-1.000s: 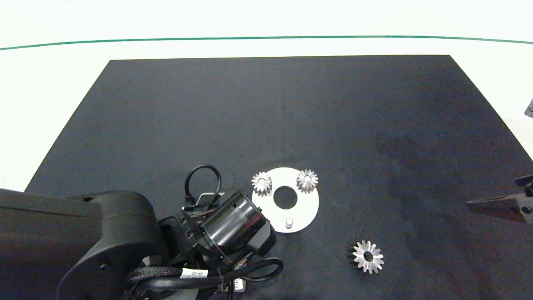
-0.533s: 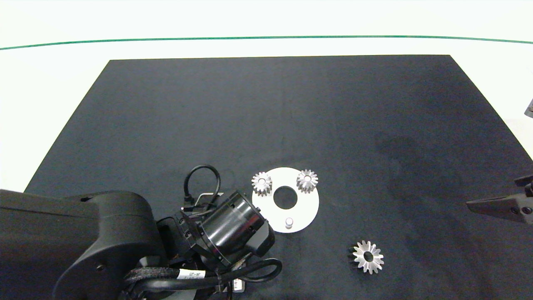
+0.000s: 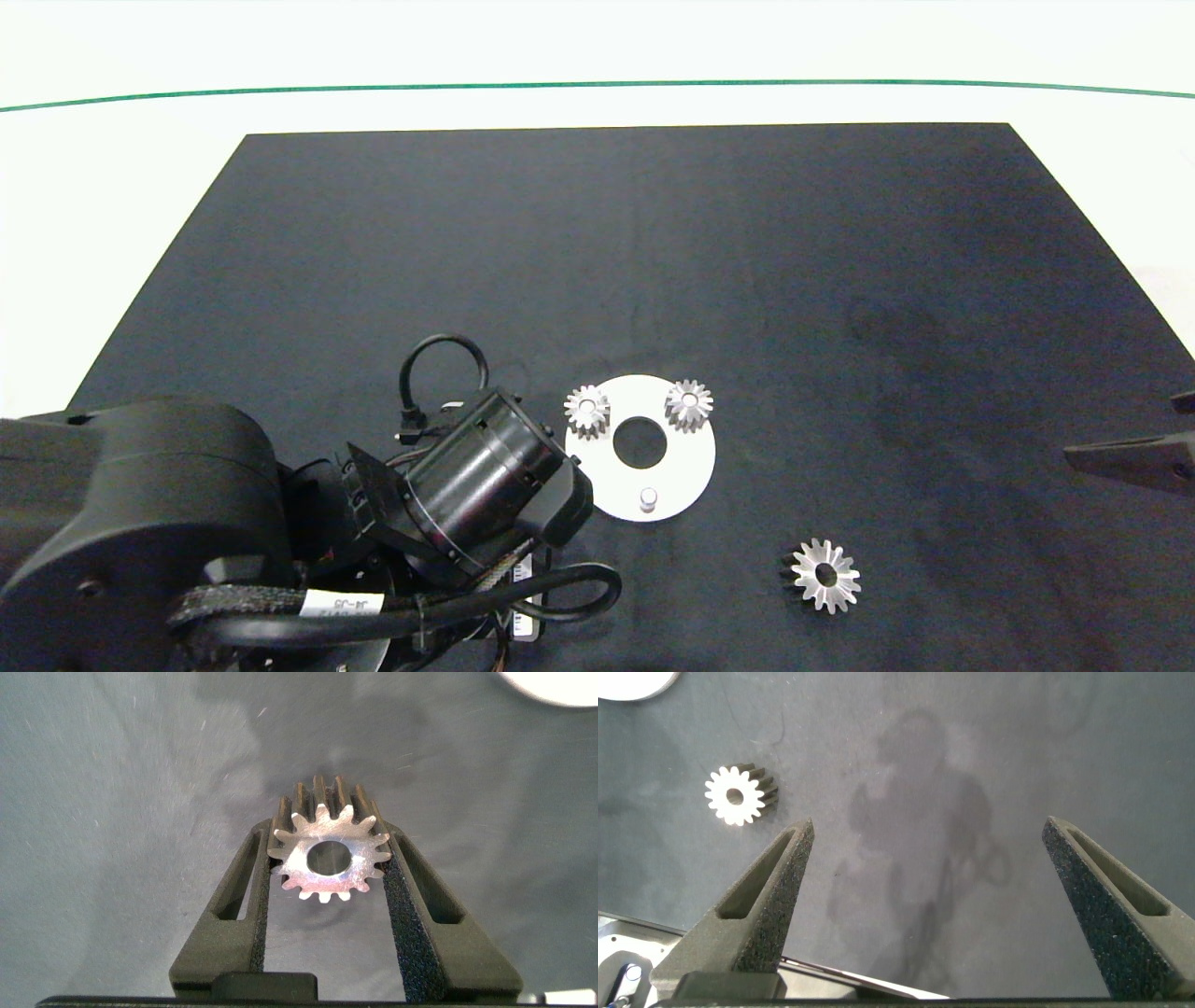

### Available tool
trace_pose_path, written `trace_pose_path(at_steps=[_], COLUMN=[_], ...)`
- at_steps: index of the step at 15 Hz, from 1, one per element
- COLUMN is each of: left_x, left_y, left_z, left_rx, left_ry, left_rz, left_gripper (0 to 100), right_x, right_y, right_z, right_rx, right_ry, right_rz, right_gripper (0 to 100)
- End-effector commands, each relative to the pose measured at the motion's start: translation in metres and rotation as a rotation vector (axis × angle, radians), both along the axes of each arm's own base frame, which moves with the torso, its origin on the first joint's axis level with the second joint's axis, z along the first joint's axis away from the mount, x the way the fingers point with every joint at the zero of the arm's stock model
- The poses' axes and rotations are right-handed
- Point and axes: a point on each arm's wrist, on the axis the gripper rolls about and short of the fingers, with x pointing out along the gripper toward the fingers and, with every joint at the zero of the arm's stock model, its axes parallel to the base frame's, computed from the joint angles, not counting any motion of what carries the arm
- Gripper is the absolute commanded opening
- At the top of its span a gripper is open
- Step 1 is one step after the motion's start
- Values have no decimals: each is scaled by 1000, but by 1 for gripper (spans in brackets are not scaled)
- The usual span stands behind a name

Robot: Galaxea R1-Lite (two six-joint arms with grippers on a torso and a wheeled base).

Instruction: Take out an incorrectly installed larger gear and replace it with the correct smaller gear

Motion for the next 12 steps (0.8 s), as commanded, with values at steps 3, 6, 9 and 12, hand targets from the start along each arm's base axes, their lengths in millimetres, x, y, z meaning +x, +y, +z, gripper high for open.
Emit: trace_pose_path(at_steps=[3,6,9,12], left_x=[-1,4,10,1], left_y=[-18,-42,-64,-78], left_z=[57,68,63,64], left_rx=[28,20,20,11], left_ry=[4,-4,-7,-19], left_rz=[-56,-84,-106,-149], left_gripper=[25,25,25,25], right_x=[-28,-35,-39,-49], right_y=[-11,-19,-20,-26], right_z=[12,16,17,20], right_rx=[-5,-36,-40,-72], right_ry=[-92,-125,-140,-172], right_rz=[-10,-41,-48,-70], right_gripper=[100,100,100,100])
